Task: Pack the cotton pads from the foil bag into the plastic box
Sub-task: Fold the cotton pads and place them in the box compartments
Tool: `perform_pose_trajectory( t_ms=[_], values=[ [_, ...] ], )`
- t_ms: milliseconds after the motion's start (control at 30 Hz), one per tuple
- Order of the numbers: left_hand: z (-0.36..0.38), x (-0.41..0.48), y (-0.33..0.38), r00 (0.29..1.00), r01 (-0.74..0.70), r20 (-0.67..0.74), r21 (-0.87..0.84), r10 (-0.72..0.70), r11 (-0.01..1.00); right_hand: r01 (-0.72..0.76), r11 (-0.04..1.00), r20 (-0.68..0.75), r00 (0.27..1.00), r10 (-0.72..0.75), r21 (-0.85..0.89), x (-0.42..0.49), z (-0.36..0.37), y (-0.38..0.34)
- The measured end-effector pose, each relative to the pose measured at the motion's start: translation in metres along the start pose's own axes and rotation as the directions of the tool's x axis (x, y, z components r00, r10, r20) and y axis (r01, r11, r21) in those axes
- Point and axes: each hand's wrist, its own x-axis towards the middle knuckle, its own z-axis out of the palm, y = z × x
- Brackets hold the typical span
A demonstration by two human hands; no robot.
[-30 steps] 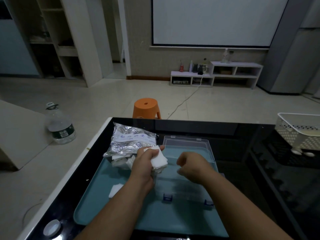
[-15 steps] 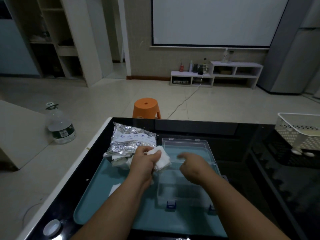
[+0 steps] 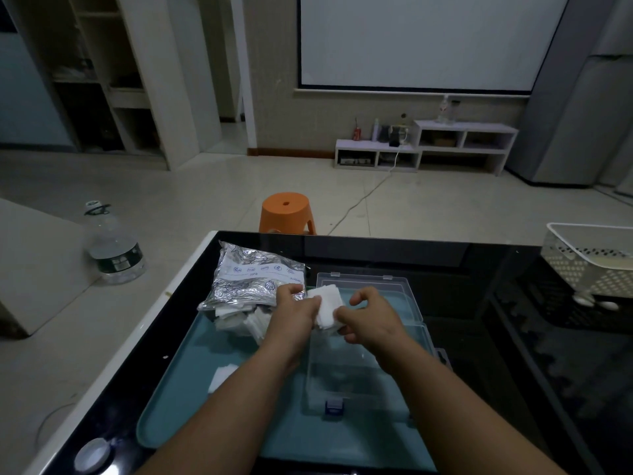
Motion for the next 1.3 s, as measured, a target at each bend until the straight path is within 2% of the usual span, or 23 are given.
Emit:
perform_pose_trajectory(
  t_ms=[67,133,200,367,533,767,867,933,1033,1200,1300],
  values=[
    [-0.002,0.001,-0.002,0.998,-0.017,-0.061,0.136,0.026,0.991,0.009,0.999,-0.006,1.000,-0.009,-0.035,0.001,0.000,0.001],
    [-0.004,0.000,-0.003,0.992,-0.067,-0.092,0.206,0.088,0.976,0.025,0.990,-0.008,1.000,-0.027,-0.142,0.001,0.001,0.004],
    [-0.005,0.000,-0.005,0.981,-0.127,-0.099,0.315,0.166,0.941,0.042,0.967,-0.010,0.999,-0.046,-0.252,0.002,0.003,0.006],
    [-0.004,-0.001,-0.010,0.959,-0.190,-0.084,0.524,0.272,0.831,0.065,0.928,-0.014,0.997,-0.075,-0.367,0.003,0.008,0.011],
    [-0.004,0.000,-0.012,0.958,-0.190,-0.044,0.643,0.283,0.742,0.056,0.912,0.019,0.998,-0.052,-0.406,0.003,0.009,0.016],
    [-0.003,-0.004,-0.014,0.952,-0.237,0.037,0.719,0.305,0.653,0.063,0.878,0.035,0.998,-0.053,-0.475,0.002,0.009,0.017],
    [-0.002,-0.004,-0.014,0.934,-0.270,0.076,0.791,0.350,0.549,0.060,0.845,0.016,0.998,-0.062,-0.532,0.002,0.011,0.020],
    [-0.002,-0.004,-0.016,0.940,-0.271,0.112,0.818,0.322,0.507,0.070,0.799,0.000,0.996,-0.087,-0.597,0.000,0.012,0.022],
    [-0.003,-0.005,-0.015,0.960,-0.255,0.150,0.815,0.236,0.520,0.106,0.735,0.011,0.991,-0.133,-0.670,-0.003,0.014,0.023],
    [-0.009,-0.003,-0.010,0.970,-0.240,0.185,0.808,0.156,0.538,0.095,0.802,0.028,0.995,-0.098,-0.589,-0.002,0.010,0.019],
    [-0.009,-0.003,-0.009,0.972,-0.234,0.196,0.816,0.129,0.528,0.081,0.801,0.051,0.997,-0.064,-0.593,0.001,0.009,0.020]
  ],
)
